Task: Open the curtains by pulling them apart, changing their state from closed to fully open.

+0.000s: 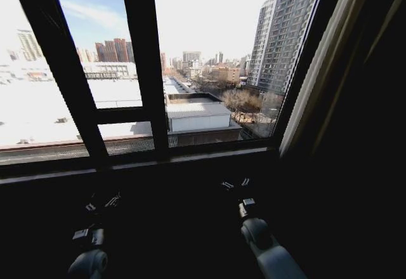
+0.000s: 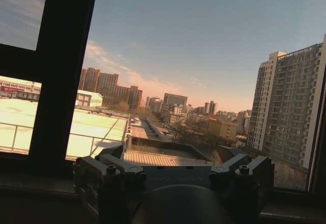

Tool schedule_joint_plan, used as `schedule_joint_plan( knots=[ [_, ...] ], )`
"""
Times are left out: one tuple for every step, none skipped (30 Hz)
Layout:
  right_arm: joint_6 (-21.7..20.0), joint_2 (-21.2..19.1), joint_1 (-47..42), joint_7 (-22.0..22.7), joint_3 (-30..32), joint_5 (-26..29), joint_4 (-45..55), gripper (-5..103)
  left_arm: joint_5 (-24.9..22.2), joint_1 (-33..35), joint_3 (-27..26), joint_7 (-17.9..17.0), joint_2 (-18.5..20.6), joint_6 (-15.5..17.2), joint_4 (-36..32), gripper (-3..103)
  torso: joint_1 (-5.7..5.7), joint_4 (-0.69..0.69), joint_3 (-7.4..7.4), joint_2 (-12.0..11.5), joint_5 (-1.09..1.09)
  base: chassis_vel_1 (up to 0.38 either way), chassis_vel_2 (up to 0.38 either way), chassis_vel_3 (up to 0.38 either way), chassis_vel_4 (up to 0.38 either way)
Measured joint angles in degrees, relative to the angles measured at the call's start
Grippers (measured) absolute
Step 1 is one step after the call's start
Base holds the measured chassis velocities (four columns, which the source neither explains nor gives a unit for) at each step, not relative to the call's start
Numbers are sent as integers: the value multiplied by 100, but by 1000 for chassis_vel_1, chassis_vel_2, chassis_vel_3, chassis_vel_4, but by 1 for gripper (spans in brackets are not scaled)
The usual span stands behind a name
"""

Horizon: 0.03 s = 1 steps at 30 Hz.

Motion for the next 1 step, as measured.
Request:
schedule_joint_plan(
  knots=[
    [0, 0, 0, 0, 0, 0, 0, 100, 0, 0, 0, 0, 0, 0, 0, 100, -2, 0, -1, 0, 0, 136, 43, -143, -18]
  ],
)
